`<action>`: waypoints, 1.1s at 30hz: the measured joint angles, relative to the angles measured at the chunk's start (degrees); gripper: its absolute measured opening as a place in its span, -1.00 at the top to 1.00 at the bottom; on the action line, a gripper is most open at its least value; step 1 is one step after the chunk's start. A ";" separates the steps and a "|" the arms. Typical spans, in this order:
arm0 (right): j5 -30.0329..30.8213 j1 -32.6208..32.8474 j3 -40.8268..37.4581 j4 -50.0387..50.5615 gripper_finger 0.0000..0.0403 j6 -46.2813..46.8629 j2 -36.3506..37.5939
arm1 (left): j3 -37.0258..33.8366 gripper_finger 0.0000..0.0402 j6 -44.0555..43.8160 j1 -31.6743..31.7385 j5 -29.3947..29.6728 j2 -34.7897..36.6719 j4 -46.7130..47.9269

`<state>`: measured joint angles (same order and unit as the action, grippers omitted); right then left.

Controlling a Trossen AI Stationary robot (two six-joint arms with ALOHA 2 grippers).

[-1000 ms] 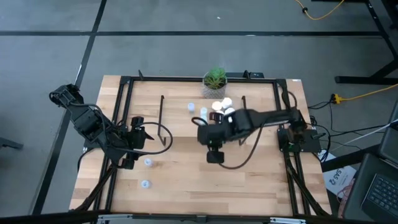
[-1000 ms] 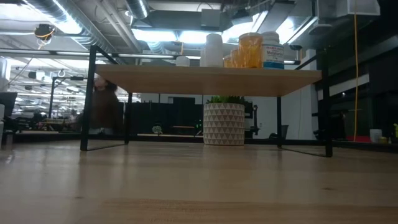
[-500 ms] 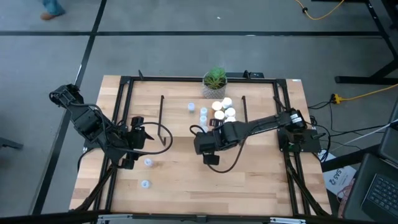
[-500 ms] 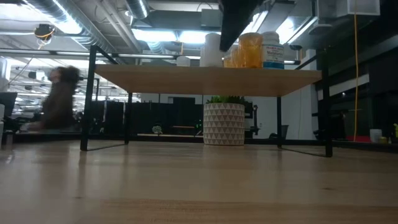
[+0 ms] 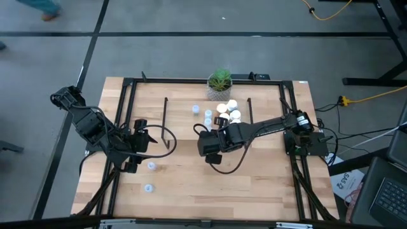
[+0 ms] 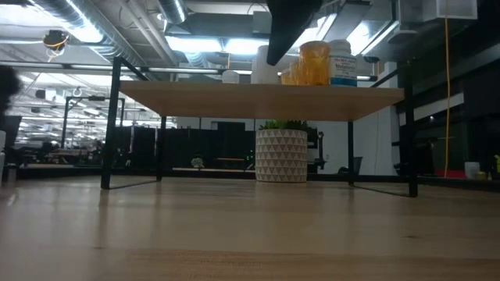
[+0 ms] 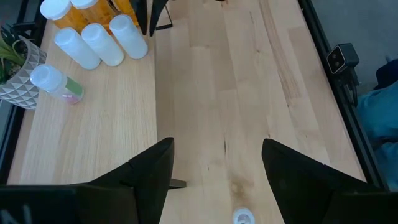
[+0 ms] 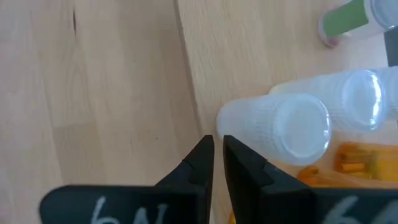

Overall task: Pick and place medicine bottles onto shelf by color
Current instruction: Adjust the transparent pill bottles on the shelf, then put the top transparent pill bottle on the shelf aligned with the other transparent pill bottle

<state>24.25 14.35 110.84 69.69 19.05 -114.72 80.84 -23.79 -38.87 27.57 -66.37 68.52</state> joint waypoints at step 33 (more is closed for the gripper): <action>2.01 21.17 -22.52 6.12 0.81 15.93 32.76 | 0.00 -0.18 -5.48 -0.20 -2.13 0.00 -0.13</action>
<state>26.26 35.52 88.32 75.81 34.98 -81.96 80.84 -29.27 -39.07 25.44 -66.37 68.39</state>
